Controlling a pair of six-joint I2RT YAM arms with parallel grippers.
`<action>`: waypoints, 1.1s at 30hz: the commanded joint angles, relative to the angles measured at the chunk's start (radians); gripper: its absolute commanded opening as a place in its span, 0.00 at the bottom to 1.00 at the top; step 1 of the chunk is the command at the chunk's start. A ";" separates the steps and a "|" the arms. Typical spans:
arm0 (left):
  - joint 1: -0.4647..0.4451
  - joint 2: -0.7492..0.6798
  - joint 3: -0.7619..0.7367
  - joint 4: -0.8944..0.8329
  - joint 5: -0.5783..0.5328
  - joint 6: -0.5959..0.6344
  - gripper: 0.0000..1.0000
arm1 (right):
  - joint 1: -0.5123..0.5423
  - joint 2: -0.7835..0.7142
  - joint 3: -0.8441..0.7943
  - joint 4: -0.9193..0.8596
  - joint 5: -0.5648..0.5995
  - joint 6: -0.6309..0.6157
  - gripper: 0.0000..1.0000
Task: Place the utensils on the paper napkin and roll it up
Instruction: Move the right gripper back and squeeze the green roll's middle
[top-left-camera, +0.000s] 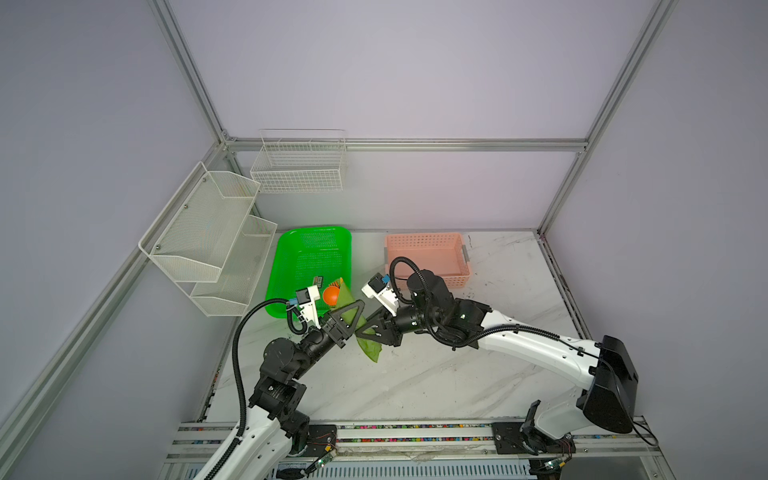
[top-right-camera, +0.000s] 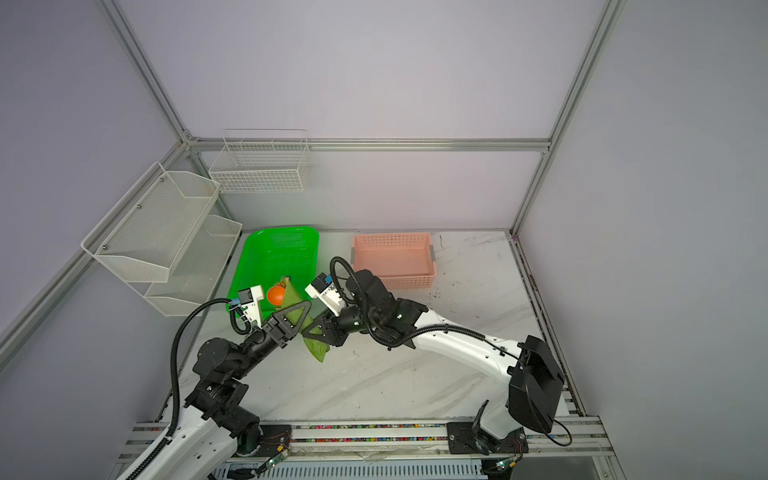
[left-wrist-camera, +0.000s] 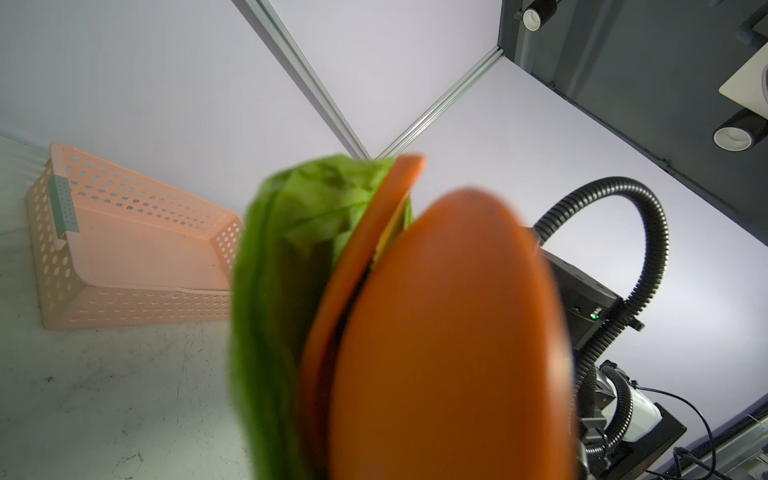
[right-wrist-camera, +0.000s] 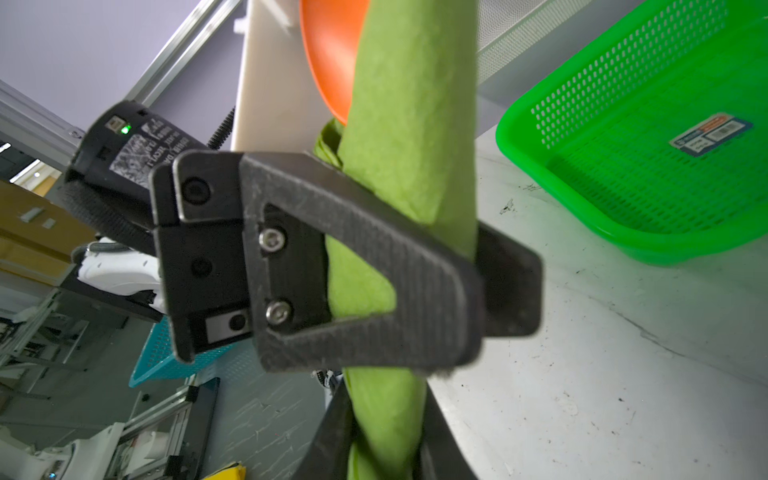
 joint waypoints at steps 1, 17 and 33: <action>0.005 -0.001 0.050 0.055 -0.008 -0.006 0.00 | 0.023 0.020 -0.013 0.045 -0.078 -0.006 0.14; 0.034 -0.085 0.079 -0.102 0.040 -0.029 0.68 | -0.022 -0.055 -0.037 0.067 -0.105 0.008 0.00; 0.037 -0.086 0.064 -0.080 0.229 -0.113 0.69 | -0.052 -0.043 -0.035 0.145 -0.152 0.062 0.00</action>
